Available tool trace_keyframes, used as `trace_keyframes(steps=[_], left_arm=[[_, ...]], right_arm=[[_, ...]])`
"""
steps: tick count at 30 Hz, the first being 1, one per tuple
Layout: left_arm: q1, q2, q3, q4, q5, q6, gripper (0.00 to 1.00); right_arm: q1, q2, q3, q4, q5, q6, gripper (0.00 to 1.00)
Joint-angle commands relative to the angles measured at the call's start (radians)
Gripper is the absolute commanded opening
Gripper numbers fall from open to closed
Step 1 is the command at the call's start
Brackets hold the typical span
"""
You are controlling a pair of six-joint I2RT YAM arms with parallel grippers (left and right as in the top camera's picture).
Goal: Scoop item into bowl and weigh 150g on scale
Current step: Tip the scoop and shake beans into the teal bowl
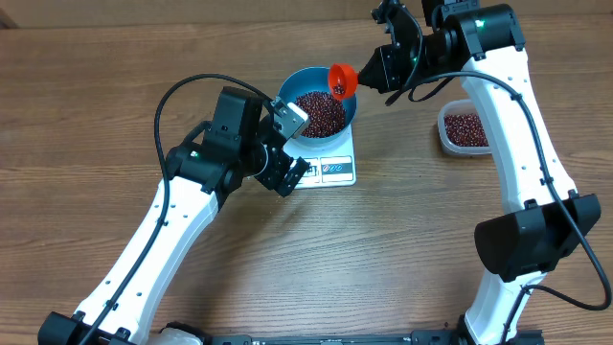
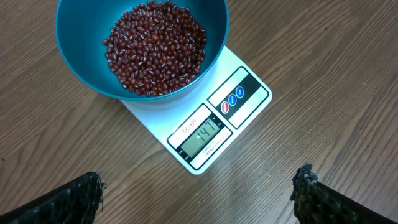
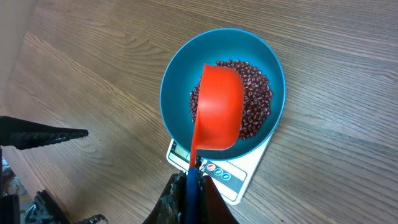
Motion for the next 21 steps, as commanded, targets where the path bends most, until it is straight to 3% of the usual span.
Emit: trace_keyframes(steps=[1, 5, 15, 21], left_arm=[[0.0, 0.0, 0.021, 0.004, -0.005, 0.004, 1.0], [0.0, 0.0, 0.021, 0.004, -0.005, 0.004, 1.0], [0.0, 0.0, 0.021, 0.004, -0.005, 0.004, 1.0], [0.0, 0.0, 0.021, 0.004, -0.005, 0.004, 1.0]], right_arm=[[-0.002, -0.001, 0.029, 0.003, -0.017, -0.014, 0.04], [0.016, -0.001, 0.029, 0.012, 0.016, -0.013, 0.04], [0.197, -0.001, 0.029, 0.014, 0.431, -0.001, 0.04], [0.215, -0.001, 0.029, 0.014, 0.458, 0.0, 0.04]])
